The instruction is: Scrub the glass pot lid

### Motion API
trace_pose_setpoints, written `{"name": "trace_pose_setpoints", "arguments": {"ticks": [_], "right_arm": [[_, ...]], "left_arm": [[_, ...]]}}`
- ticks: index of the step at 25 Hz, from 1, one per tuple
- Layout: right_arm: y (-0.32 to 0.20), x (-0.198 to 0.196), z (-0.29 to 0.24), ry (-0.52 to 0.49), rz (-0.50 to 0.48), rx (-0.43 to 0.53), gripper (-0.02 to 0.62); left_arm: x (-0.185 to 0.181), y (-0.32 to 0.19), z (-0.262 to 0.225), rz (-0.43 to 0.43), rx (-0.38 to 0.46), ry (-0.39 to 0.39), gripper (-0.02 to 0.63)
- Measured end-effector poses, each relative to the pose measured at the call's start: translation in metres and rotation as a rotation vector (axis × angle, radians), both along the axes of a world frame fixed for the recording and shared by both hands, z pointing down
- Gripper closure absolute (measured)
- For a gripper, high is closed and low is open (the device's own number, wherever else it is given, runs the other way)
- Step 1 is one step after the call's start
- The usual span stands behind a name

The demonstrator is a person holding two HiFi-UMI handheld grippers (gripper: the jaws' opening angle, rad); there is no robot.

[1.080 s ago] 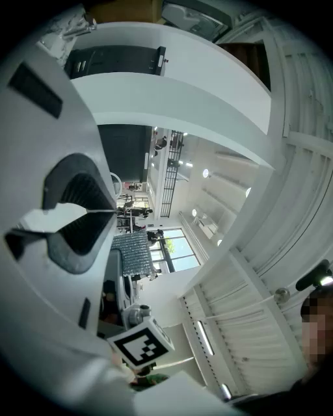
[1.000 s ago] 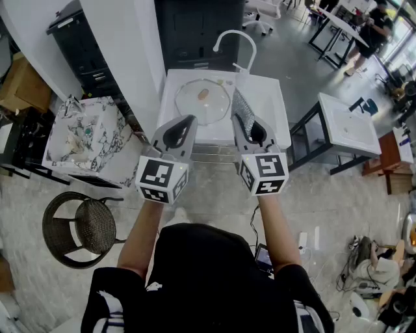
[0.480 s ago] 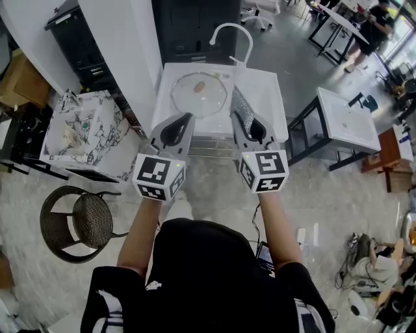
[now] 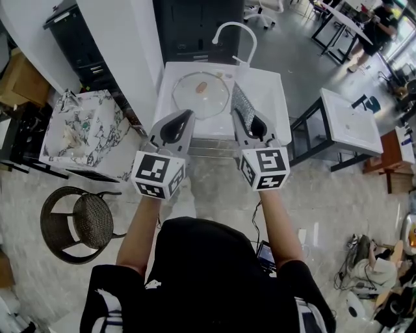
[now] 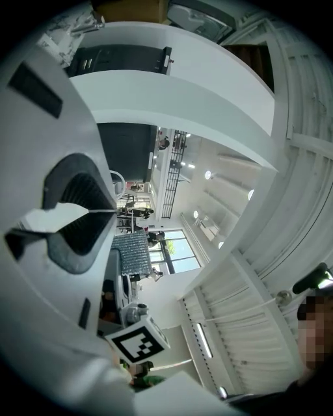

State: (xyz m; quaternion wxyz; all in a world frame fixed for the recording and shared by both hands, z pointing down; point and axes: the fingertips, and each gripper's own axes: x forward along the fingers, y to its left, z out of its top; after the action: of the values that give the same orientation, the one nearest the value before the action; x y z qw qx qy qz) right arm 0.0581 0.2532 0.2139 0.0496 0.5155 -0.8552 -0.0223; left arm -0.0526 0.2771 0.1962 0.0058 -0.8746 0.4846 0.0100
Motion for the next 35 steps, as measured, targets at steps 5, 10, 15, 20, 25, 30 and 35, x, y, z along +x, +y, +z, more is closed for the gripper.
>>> {"name": "trace_pose_setpoints", "arguments": {"ticks": [5,10,15,20,25,30,35], "right_arm": [[-0.026,-0.003,0.002,0.013,0.005,0.009,0.525],[-0.059,-0.008,0.009,0.029,0.013,0.004,0.525],[-0.101,-0.017,0.014,0.021,0.005,-0.015,0.525],[-0.143,-0.024,0.016,0.017,0.011,-0.033,0.525],[-0.186,-0.038,0.020,0.017,0.029,-0.062,0.525],[-0.224,-0.054,0.025,0.022,0.051,-0.086,0.525],[-0.254,-0.066,0.028,0.026,0.078,-0.100,0.525]], "left_arm": [[-0.007,-0.025,-0.005,-0.006,0.014,0.046,0.595],[-0.009,-0.060,0.000,-0.001,-0.004,0.027,0.595],[-0.014,-0.102,0.006,0.004,-0.022,0.024,0.594],[-0.019,-0.146,0.008,0.016,-0.039,0.022,0.594],[-0.027,-0.188,0.011,0.048,-0.058,0.010,0.594],[-0.042,-0.230,0.013,0.077,-0.071,0.021,0.595],[-0.056,-0.265,0.017,0.103,-0.081,0.035,0.595]]}}
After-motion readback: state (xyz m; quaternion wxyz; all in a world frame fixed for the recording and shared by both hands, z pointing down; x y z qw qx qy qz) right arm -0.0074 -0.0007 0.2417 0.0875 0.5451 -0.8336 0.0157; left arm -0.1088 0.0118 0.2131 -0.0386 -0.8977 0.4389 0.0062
